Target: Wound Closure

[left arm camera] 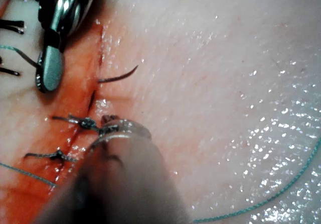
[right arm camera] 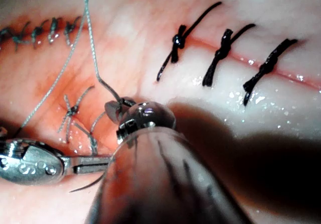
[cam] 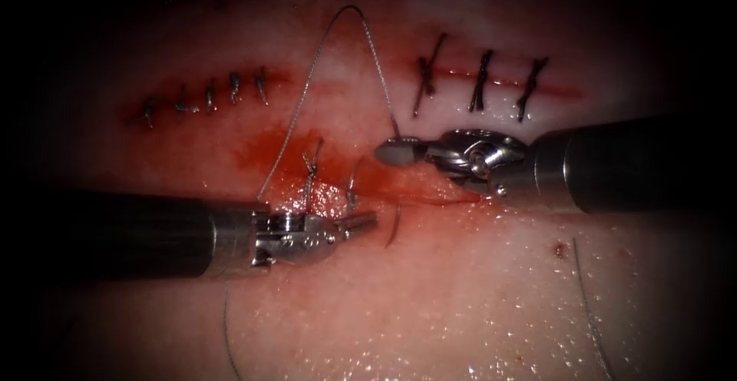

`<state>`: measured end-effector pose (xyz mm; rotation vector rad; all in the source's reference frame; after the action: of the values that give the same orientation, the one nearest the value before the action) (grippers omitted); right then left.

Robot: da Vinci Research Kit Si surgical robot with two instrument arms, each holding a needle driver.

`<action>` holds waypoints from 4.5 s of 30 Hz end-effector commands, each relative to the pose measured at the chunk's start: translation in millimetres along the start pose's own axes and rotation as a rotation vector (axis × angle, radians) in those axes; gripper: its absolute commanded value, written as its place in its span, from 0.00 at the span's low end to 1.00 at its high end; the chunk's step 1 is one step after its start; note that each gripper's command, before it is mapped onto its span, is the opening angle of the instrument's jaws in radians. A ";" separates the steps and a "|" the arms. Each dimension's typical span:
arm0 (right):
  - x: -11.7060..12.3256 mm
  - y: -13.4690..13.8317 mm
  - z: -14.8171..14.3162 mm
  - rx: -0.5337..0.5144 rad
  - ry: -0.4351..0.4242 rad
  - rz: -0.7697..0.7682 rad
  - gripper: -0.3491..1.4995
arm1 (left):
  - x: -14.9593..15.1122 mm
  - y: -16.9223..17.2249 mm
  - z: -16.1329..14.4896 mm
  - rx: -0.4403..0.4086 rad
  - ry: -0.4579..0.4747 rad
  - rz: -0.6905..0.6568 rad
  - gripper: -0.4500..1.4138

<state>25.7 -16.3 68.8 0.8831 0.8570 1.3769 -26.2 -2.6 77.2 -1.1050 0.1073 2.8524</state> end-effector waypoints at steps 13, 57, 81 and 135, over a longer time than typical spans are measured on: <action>5.6 5.3 -3.2 0.096 0.265 -0.117 0.86 | 1.1 -0.4 1.2 -0.042 0.404 0.346 0.82; 7.0 9.5 -7.4 0.027 0.315 -0.668 0.77 | 4.6 -3.0 0.6 -0.516 0.618 -0.371 0.00; 2.9 8.8 -5.2 0.222 0.112 -0.660 0.30 | 10.4 -0.4 -10.5 -0.913 0.537 -0.873 0.00; 5.0 -4.9 -5.3 0.109 0.177 -0.031 0.76 | 12.6 -0.1 -7.8 0.305 0.311 0.182 0.00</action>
<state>22.0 -10.6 61.5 0.8401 1.0846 1.4041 -29.8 -2.1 62.5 -1.5148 0.6744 2.6554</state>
